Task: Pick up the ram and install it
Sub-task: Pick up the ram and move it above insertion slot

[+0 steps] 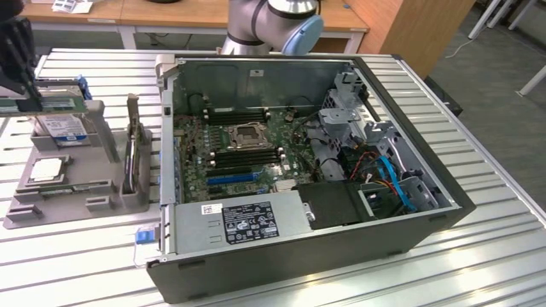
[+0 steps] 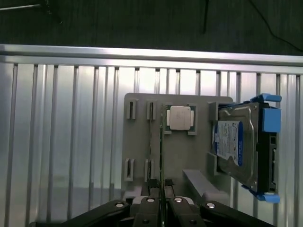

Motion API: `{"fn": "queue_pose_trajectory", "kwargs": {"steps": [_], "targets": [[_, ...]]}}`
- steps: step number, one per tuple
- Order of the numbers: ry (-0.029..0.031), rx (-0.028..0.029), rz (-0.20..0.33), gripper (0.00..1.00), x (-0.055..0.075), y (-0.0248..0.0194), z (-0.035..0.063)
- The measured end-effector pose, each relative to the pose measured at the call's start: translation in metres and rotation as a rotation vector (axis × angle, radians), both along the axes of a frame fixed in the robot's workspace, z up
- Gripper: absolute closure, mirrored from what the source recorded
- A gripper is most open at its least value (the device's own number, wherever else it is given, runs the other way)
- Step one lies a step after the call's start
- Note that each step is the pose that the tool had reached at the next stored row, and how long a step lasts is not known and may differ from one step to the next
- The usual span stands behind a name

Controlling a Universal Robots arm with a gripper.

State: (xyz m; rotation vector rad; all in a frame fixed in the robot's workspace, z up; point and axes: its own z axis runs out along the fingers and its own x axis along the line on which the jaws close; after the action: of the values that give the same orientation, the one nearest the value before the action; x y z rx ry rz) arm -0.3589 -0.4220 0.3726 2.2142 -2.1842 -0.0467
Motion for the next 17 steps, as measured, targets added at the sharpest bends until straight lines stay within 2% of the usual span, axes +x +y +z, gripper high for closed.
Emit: {"fn": "queue_pose_trajectory", "kwargs": {"steps": [4,8,17], "targets": [[0.0002,0.0001,0.000,0.86,0.018,-0.0018,0.0000],[0.0004,0.0000,0.000,0.86,0.033,-0.0063,0.0001],[0.0019,0.0000,0.000,0.86,0.074,-0.0120,0.0021]]}}
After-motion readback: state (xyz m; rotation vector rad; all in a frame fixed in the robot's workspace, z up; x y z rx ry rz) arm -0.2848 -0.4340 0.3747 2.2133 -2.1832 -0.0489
